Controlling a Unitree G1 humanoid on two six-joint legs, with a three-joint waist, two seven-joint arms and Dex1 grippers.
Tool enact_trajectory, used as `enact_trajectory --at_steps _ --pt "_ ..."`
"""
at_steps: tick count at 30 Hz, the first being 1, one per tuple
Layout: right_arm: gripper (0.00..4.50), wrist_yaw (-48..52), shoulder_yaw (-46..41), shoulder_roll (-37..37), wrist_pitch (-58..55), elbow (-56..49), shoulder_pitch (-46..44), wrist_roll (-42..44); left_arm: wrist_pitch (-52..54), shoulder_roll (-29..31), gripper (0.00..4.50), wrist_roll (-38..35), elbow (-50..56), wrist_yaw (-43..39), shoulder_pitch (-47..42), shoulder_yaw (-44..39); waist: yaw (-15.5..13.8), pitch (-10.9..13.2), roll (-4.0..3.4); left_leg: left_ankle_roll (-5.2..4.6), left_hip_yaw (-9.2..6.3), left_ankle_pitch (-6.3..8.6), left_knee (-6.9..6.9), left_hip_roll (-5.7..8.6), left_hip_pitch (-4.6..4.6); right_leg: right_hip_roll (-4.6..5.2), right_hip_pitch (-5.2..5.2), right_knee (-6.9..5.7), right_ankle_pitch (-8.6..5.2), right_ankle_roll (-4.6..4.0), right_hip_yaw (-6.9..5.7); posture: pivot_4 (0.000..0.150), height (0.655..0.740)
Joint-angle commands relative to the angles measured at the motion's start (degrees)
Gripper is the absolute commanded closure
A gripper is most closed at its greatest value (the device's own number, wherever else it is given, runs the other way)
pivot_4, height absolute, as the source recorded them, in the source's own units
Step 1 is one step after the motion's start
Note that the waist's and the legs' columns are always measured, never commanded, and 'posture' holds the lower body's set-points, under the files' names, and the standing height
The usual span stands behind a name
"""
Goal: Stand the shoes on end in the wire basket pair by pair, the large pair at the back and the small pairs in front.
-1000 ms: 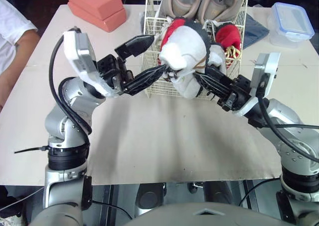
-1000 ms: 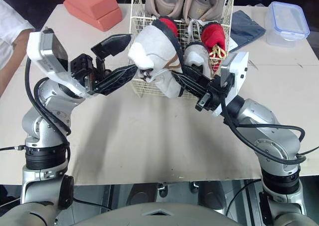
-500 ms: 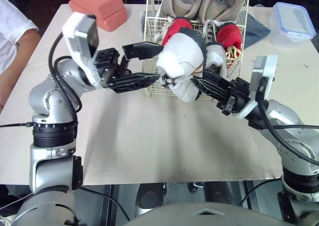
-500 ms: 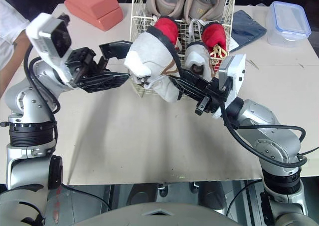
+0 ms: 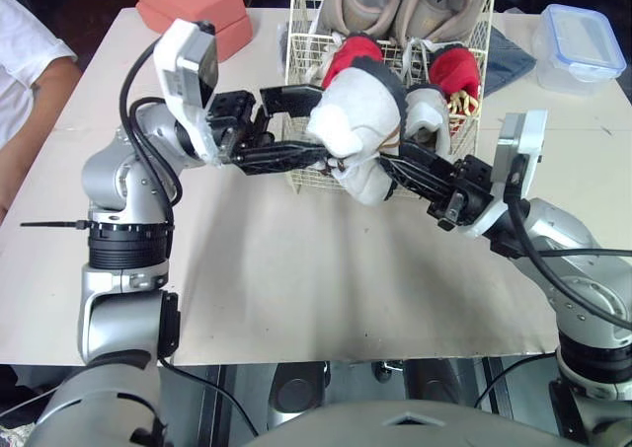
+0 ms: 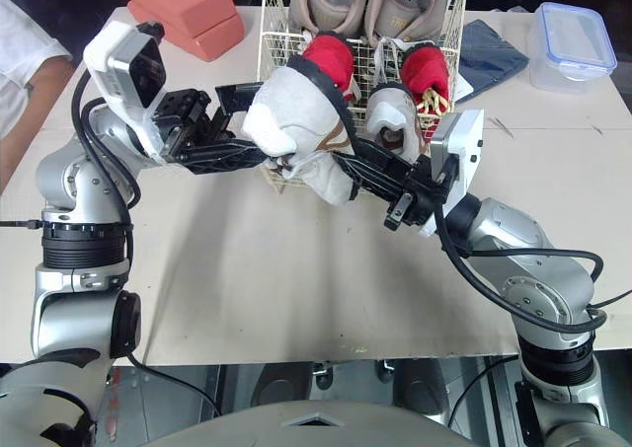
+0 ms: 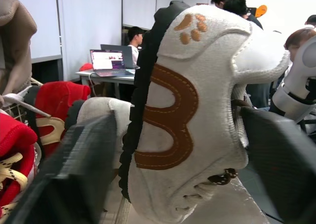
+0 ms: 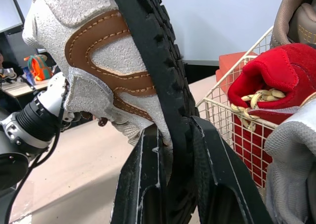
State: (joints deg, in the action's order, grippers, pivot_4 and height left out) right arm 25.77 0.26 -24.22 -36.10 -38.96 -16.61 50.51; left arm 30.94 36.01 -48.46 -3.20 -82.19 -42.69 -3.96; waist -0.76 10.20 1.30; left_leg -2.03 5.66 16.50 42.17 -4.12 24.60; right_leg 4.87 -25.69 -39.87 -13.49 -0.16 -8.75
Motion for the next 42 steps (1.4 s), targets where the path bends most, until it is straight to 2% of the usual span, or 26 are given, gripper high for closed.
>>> enact_trajectory --at_steps 1,5,12,15,18,20,21,28,29,31,33,34,38,42 --pt "4.50 1.17 -0.09 -0.59 0.16 -2.75 -0.32 1.76 0.92 0.29 1.44 -0.14 -0.48 -1.95 -2.11 -0.33 0.00 0.00 0.00 0.00 0.00 0.00 0.00 0.00 0.00 0.00 0.00 0.00 0.00 0.00 0.00 0.150 0.6860" --pt "4.50 2.34 0.34 -1.78 -0.47 -2.94 -0.24 2.26 1.51 0.92 1.44 0.95 -2.48 -5.60 -3.17 0.71 -0.01 0.00 0.00 0.00 -0.01 0.00 0.00 0.00 0.00 0.00 0.00 0.00 -0.01 0.01 -0.01 0.150 0.6860" --pt "4.50 2.72 0.35 -2.25 -0.19 -2.68 -0.38 2.04 0.09 -1.17 1.44 2.21 -3.90 -6.80 -4.65 0.79 -0.02 0.00 0.00 0.00 0.00 0.00 0.01 0.01 0.01 0.00 0.00 0.00 -0.01 0.01 -0.01 0.150 0.6860" --pt "4.50 2.65 0.36 -2.22 -0.11 -2.75 -0.28 2.01 0.54 -1.64 2.09 1.67 -3.85 -6.89 -4.67 0.23 -0.01 0.00 0.00 0.00 -0.01 0.00 0.00 0.00 0.01 0.00 0.00 0.00 0.00 0.00 0.00 0.150 0.6860" --pt "4.50 2.69 0.34 -2.15 -0.09 -2.73 -0.27 1.91 0.22 -1.71 3.54 1.95 -3.86 -6.86 -4.63 -0.06 -0.01 0.00 0.00 0.00 -0.01 0.00 0.01 0.00 0.01 0.00 0.00 0.00 0.00 0.00 -0.01 0.150 0.6860" --pt "4.50 2.77 0.26 -2.12 -0.08 -2.70 -0.22 1.89 -0.29 -2.02 4.33 2.08 -3.62 -6.28 -4.43 -0.57 -0.02 0.00 0.00 0.00 -0.01 0.00 0.01 0.00 0.01 0.00 0.00 0.00 0.00 0.00 -0.01 0.150 0.6860" --pt "4.50 2.78 0.23 -2.13 -0.06 -2.70 -0.19 1.90 -0.49 -2.17 4.49 2.18 -3.49 -6.07 -4.35 -0.77 -0.02 0.00 0.00 0.00 -0.01 0.00 0.00 0.00 0.01 0.00 0.00 0.00 0.00 0.00 -0.01 0.150 0.6860" --pt "4.50 1.31 -1.03 -1.45 0.44 -2.41 0.02 2.39 -2.86 -4.88 4.49 1.38 3.91 2.80 0.93 -5.40 0.03 0.00 0.00 0.00 -0.01 0.00 0.01 0.00 0.01 0.02 0.00 0.00 0.01 -0.01 0.01 0.150 0.6860" --pt "3.72 1.45 -1.46 -1.24 0.46 -2.32 0.05 3.35 -2.75 -5.17 4.50 0.95 5.38 4.49 1.81 -6.27 -0.01 0.00 0.00 0.00 -0.01 0.00 0.00 0.00 0.01 0.02 0.00 0.00 0.01 -0.01 0.01 0.150 0.6860" --pt "3.17 1.62 -2.23 -1.82 -0.03 -2.60 0.30 4.57 -3.18 -6.09 4.50 0.44 8.68 8.81 3.50 -8.10 -0.01 0.00 0.00 0.00 -0.02 0.00 0.00 -0.01 -0.01 0.02 0.00 -0.02 0.01 -0.01 0.01 0.150 0.6860" --pt "2.20 1.66 -3.24 -2.48 0.05 -2.81 0.74 4.99 -4.26 -7.33 4.50 0.77 13.12 14.24 5.75 -9.99 -0.02 0.00 0.00 0.00 -0.02 0.00 0.01 -0.02 0.00 0.02 0.01 -0.01 0.01 -0.01 0.01 0.150 0.6860" --pt "1.51 1.63 -3.59 -2.68 0.17 -2.86 0.89 5.12 -4.62 -7.68 4.50 0.94 14.61 16.08 6.53 -10.48 -0.03 0.00 0.00 0.00 -0.01 0.00 0.00 -0.01 -0.01 0.05 0.01 0.00 0.01 -0.01 0.04 0.150 0.6860" --pt "0.15 2.54 -6.49 -4.59 0.97 -3.06 2.30 5.53 -6.11 -9.86 4.50 2.02 22.60 26.78 10.08 -12.68 -0.14 0.00 0.00 0.00 -0.04 0.00 0.01 -0.01 -0.01 0.04 0.03 -0.01 0.01 -0.01 0.01 0.150 0.6860" --pt "0.07 4.28 -9.81 -7.13 2.44 -2.92 3.77 5.41 -7.90 -10.54 4.50 5.12 28.71 34.94 12.71 -12.65 -0.15 0.00 0.00 0.00 -0.03 0.00 0.01 0.01 -0.02 0.06 0.04 -0.01 0.02 -0.01 0.02 0.150 0.6860"
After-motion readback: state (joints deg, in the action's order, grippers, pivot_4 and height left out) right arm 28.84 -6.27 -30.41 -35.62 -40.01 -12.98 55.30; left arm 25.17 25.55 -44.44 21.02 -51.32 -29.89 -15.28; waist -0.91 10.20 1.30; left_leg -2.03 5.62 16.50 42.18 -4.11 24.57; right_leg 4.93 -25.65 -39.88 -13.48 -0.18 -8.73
